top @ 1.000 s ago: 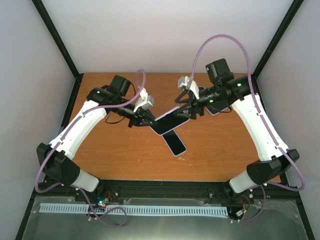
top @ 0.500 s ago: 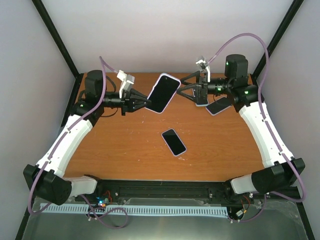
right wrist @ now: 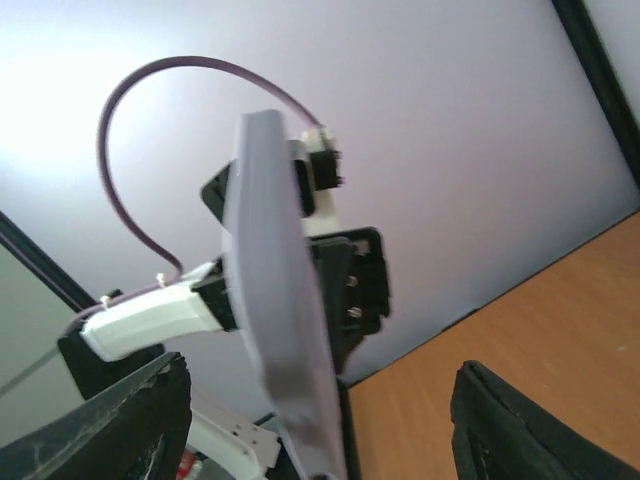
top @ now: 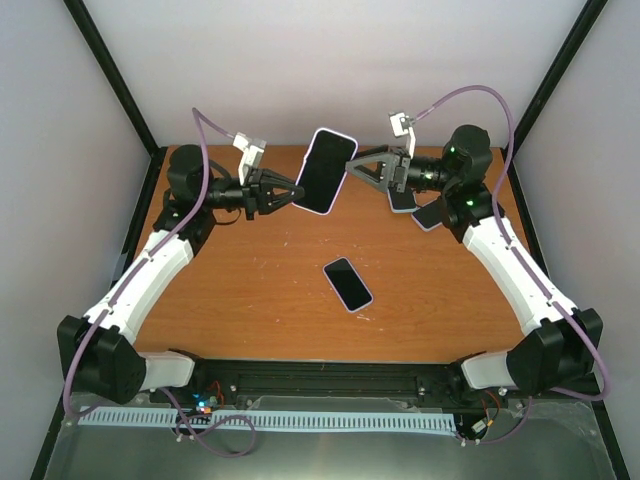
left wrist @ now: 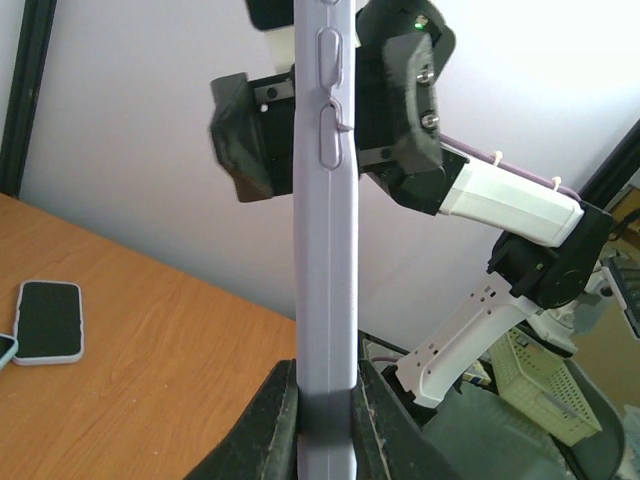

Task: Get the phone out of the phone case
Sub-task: Remove the phone case from the phone.

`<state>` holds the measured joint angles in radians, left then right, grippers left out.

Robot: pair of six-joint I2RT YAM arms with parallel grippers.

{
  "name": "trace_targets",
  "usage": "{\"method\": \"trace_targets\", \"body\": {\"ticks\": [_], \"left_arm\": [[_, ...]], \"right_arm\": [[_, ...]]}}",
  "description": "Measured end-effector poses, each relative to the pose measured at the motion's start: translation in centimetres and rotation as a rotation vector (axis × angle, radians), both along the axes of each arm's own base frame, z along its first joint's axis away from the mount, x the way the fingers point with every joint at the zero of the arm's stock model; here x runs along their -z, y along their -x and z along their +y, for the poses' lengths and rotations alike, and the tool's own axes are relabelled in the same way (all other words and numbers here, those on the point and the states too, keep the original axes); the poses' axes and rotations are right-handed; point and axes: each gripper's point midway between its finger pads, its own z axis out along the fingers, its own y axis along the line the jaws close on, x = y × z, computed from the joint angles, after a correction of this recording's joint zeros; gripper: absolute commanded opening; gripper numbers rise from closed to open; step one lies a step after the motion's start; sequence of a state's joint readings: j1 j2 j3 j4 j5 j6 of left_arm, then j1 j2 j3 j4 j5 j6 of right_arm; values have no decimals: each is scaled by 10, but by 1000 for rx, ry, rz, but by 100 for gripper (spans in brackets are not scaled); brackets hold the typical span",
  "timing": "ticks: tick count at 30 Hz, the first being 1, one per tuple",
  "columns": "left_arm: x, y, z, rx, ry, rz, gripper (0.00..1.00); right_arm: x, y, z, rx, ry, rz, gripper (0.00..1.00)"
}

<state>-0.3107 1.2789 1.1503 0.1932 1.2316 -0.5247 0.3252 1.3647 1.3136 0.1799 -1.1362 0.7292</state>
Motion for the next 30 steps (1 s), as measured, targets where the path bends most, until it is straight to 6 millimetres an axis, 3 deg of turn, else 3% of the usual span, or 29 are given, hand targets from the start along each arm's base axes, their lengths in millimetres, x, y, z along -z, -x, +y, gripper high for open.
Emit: {"method": "trace_targets", "body": {"ticks": [6, 20, 22, 24, 26, 30], "left_arm": [[10, -7, -2, 2, 11, 73, 1], [13, -9, -3, 8, 32, 130, 1], [13, -9, -3, 12, 32, 151, 7], [14, -8, -3, 13, 31, 152, 25], [15, -8, -3, 15, 26, 129, 37], [20, -6, -3, 15, -4, 84, 44]], "right_arm": [[-7, 7, 13, -38, -29, 9, 56], [-1, -8, 22, -20, -52, 79, 5], [-2, -8, 23, -19, -51, 59, 3], [-1, -8, 23, -18, -49, 53, 3], [0, -8, 23, -19, -46, 59, 3], [3, -10, 20, -16, -41, 91, 3]]}}
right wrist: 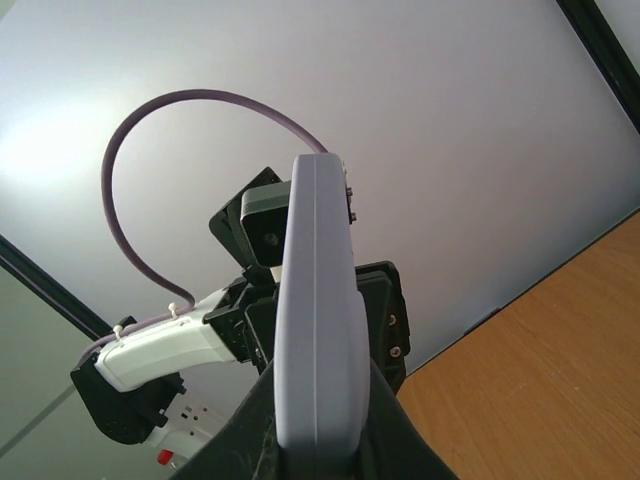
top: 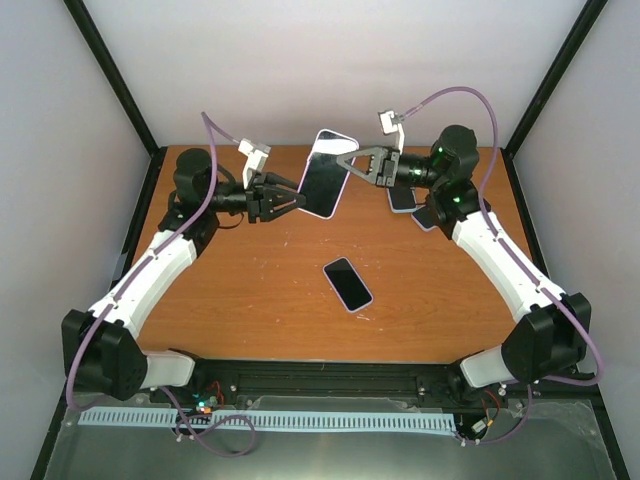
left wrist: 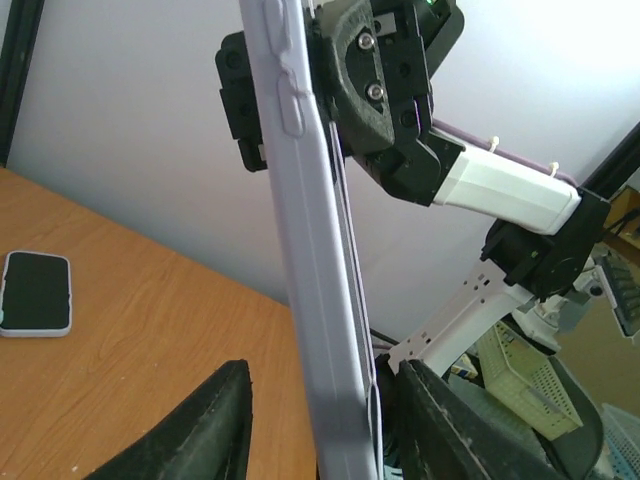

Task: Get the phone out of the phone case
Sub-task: Remove the phone case from the phone.

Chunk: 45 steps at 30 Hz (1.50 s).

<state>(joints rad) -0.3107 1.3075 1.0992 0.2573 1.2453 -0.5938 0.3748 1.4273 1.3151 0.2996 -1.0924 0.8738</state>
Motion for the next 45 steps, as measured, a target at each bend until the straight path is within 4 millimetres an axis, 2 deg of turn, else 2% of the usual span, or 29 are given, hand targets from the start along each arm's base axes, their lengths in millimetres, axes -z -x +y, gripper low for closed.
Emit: {"method": "trace_targets", "body": {"ticks": [6, 12, 19, 30, 45], "left_arm": [[8, 12, 3, 27, -39, -68, 50], [14, 19, 4, 55, -53, -89, 48], [15, 19, 4, 53, -56, -88, 44], [9, 24, 4, 83, -38, -97, 47], [8, 18, 3, 50, -38, -92, 39]], "right_arm": [[1, -2, -11, -1, -9, 26, 3], [4, 11, -17, -37, -18, 29, 3], [0, 20, -19, -62, -24, -2, 3], [3, 20, -19, -55, -13, -14, 3], [8, 18, -18, -49, 0, -8, 3]]}}
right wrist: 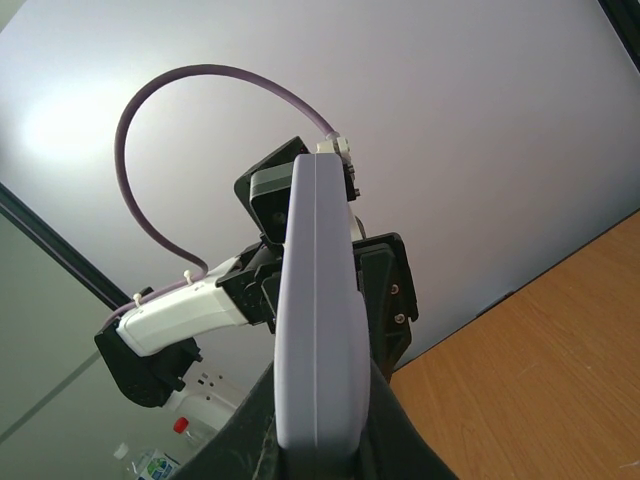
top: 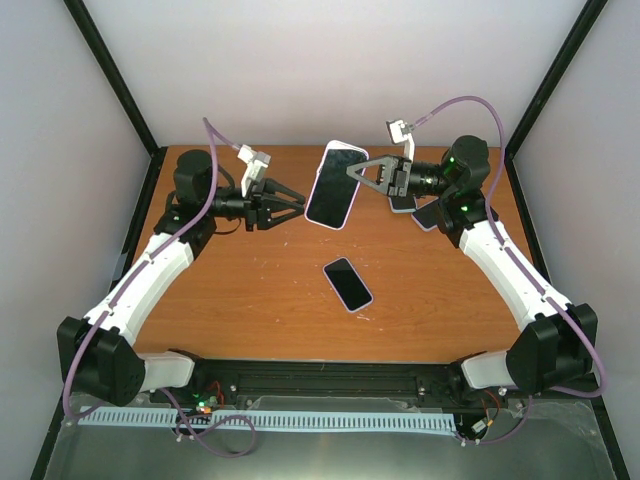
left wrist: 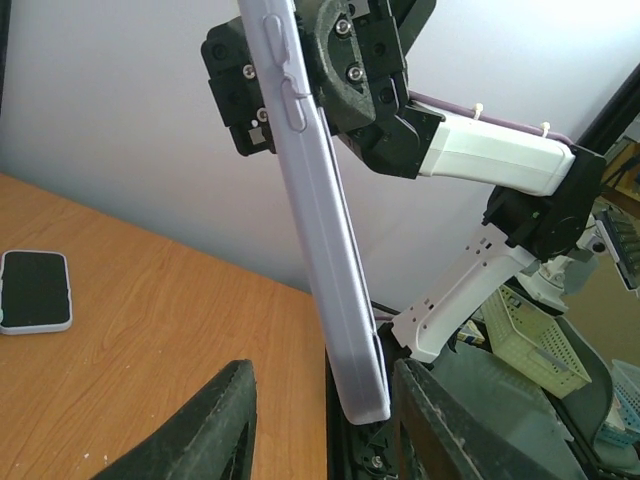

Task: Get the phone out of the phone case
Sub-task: Remove the phone case from the phone.

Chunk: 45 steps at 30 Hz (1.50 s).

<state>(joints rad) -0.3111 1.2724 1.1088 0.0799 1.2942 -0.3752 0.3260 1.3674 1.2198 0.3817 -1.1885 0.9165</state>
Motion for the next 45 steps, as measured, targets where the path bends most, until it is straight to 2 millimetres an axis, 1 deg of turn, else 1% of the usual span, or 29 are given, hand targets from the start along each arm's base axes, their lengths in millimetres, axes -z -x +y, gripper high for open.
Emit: {"method": "trace_targets", "body": {"ticks": [10, 16, 26, 31, 36, 41, 45], "left_arm": [[8, 0, -2, -4, -13, 10, 44], [18, 1, -2, 5, -21, 35, 42], [18, 2, -3, 6, -21, 43, 43], [17, 4, -4, 15, -17, 46, 48], [16, 8, -5, 37, -12, 48, 42], [21, 7, -6, 32, -16, 64, 29], [26, 3, -6, 7, -22, 72, 24]], "right_arm": [[0, -1, 0, 4, -1, -1, 3], [0, -1, 0, 6, 1, -6, 3], [0, -1, 0, 7, 1, -12, 3], [0, -1, 0, 8, 2, -26, 3], [1, -1, 0, 9, 4, -39, 3], [2, -1, 0, 7, 7, -39, 3], [1, -1, 0, 7, 5, -34, 3]]}}
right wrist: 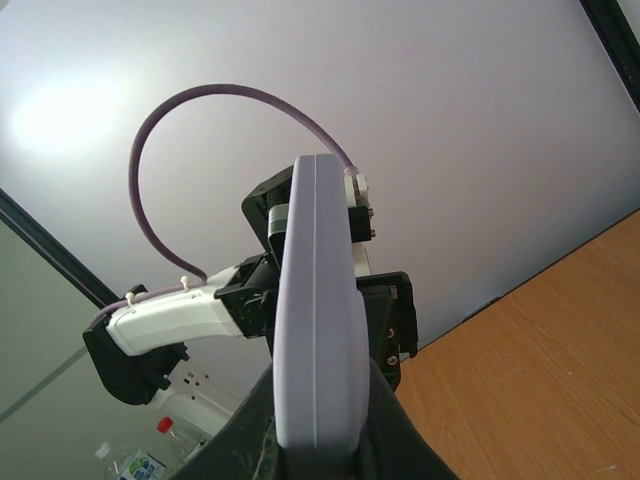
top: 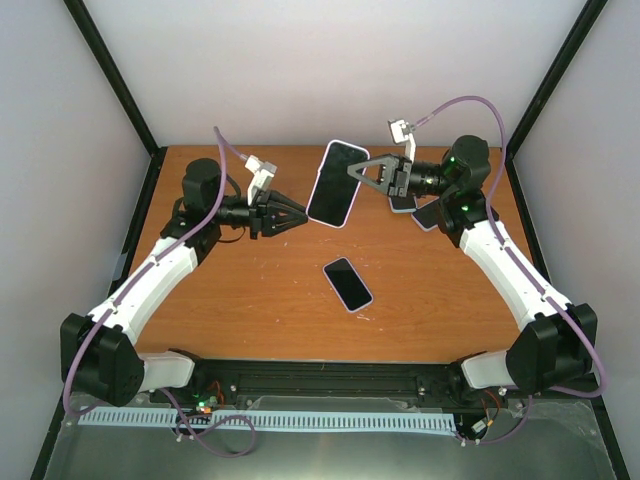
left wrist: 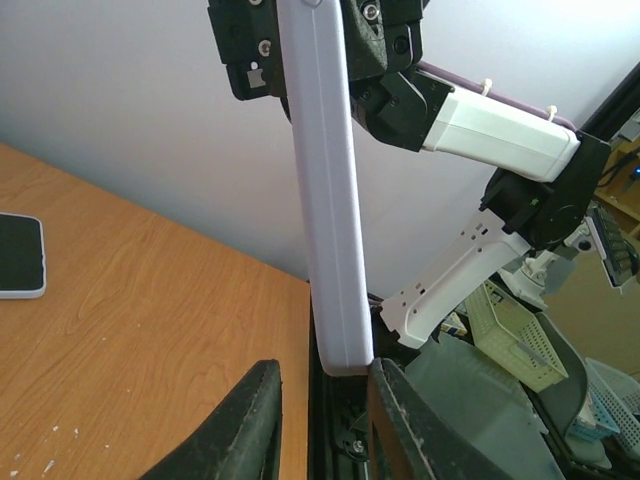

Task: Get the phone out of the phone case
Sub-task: Remove the phone case from the phone.

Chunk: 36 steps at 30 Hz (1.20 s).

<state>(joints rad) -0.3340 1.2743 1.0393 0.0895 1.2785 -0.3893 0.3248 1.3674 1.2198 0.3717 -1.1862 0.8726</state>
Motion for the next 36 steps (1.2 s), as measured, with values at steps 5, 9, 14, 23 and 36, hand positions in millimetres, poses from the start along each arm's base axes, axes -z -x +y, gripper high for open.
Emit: {"method": "trace_targets", "body": {"ticks": [5, 9, 14, 23, 36], "left_arm": [[3, -6, 2, -30, -1, 5, 20], [15, -21, 3, -92, -20, 44, 19], [19, -27, 4, -113, -25, 61, 37], [8, -3, 5, -14, 9, 52, 53], [1, -7, 2, -16, 17, 49, 43]], "right_arm": [[-2, -1, -3, 5, -15, 9, 3], [-8, 8, -2, -32, -34, 16, 3], [-13, 13, -3, -48, -45, 4, 3], [-4, 3, -3, 5, -8, 18, 3], [5, -3, -3, 33, 16, 33, 3]]}}
